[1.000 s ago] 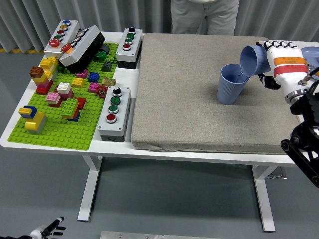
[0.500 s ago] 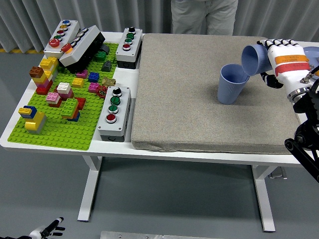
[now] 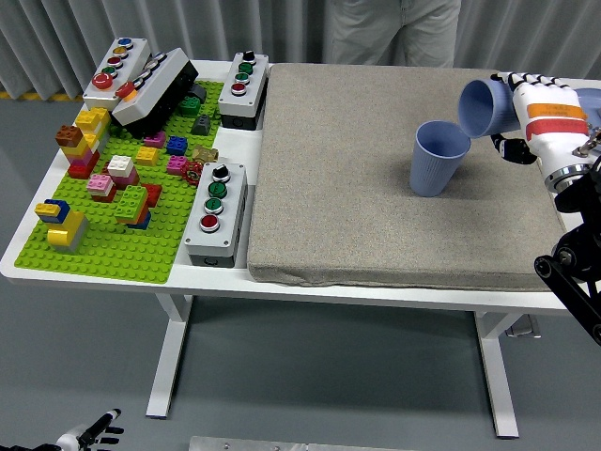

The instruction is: Pick cup pour cup place

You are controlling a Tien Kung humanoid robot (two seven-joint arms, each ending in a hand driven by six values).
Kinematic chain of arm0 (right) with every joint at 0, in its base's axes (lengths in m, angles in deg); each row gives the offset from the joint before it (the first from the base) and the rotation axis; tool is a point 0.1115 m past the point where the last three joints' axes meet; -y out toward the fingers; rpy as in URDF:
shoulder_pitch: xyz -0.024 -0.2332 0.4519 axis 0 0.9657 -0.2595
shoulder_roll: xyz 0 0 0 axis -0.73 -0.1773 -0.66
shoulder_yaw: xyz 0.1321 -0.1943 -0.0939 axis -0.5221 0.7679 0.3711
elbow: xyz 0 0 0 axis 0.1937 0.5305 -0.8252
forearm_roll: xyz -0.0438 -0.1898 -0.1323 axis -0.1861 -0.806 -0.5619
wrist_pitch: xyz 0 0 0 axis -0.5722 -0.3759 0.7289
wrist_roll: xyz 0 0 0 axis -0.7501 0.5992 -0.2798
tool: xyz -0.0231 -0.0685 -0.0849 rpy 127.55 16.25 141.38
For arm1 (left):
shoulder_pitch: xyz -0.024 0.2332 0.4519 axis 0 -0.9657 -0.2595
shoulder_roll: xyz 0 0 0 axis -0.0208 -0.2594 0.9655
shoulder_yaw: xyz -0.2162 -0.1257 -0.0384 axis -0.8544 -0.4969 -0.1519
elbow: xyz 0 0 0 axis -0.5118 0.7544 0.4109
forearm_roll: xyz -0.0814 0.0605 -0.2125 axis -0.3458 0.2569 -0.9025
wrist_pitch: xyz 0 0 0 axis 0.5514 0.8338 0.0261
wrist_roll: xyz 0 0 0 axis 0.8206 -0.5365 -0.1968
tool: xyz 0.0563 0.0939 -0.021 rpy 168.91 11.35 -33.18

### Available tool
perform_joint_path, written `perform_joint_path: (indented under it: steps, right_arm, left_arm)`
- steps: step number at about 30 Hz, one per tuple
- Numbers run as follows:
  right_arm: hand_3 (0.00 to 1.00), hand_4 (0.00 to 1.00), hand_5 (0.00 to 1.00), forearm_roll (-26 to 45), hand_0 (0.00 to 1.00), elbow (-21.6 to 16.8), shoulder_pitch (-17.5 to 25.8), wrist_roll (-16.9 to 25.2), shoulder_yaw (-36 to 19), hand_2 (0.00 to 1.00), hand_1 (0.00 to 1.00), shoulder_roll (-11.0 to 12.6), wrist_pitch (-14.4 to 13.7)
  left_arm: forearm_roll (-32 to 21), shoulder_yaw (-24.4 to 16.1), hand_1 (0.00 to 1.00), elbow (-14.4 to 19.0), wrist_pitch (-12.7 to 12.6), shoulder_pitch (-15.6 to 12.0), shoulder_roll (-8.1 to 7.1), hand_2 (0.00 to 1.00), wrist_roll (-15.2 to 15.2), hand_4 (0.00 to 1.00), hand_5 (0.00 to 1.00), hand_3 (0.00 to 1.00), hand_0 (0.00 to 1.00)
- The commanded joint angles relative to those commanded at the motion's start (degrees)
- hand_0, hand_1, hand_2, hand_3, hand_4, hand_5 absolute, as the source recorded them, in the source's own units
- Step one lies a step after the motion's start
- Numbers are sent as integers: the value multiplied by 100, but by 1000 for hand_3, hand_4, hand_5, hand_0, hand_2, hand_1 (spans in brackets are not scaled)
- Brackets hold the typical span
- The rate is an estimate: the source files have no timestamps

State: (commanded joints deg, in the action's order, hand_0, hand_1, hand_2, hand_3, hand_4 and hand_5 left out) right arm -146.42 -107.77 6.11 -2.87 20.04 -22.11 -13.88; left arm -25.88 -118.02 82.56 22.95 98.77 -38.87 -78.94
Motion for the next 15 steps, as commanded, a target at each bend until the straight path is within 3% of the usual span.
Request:
perform_joint_path:
  steps: [10,15]
  right_arm:
    - [548,601,2,2099,780,36,71,668,-484,505,590,-58,-297]
    - [548,601,2,3290,780,81,149,1161,-859,505,590,-120,-147]
  left_arm:
    - [25,-20,831,0,2,-9,7,841,3,632,983,756,864]
    - [36,-29,831,0,3,-2,8,841,4,632,983,756,864]
